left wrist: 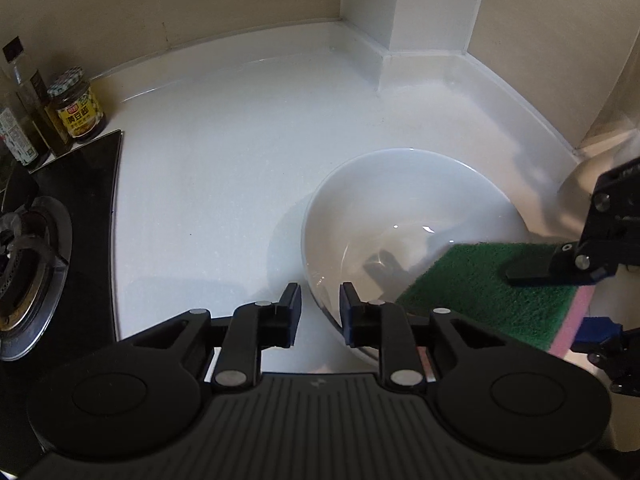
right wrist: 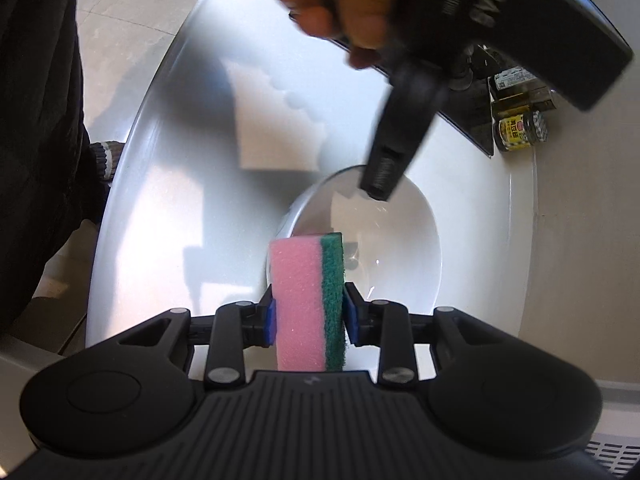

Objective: Clean bowl
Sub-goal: 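Keep wiping the bowl interior with the sponge in the right gripper while the left gripper steadies the bowl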

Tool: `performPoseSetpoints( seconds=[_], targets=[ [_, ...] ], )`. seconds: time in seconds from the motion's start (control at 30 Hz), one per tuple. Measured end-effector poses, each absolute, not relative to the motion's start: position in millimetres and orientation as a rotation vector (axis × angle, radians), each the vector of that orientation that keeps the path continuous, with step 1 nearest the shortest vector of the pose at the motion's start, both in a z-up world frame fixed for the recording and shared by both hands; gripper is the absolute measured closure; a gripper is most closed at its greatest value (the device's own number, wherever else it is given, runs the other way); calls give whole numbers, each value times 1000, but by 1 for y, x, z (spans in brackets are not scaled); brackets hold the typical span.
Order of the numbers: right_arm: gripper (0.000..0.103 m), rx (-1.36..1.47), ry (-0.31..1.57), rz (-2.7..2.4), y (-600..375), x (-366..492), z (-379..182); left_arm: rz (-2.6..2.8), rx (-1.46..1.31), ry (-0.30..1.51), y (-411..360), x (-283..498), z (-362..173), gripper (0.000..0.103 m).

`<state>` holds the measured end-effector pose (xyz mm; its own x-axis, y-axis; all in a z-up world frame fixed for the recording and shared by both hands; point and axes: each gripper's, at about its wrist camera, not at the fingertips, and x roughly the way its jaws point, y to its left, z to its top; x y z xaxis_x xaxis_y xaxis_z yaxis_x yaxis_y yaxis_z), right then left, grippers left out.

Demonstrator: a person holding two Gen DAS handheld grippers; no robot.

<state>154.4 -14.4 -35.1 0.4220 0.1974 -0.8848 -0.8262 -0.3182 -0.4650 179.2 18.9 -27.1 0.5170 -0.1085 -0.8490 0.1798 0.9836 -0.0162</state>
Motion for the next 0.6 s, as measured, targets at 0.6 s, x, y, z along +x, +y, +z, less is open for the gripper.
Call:
performPoseSetpoints(
  seconds=[0.6],
  targets=[
    [75,-1563,588,1153,-19,154,-32,-180,62,990,55,231,-16,78]
  ],
)
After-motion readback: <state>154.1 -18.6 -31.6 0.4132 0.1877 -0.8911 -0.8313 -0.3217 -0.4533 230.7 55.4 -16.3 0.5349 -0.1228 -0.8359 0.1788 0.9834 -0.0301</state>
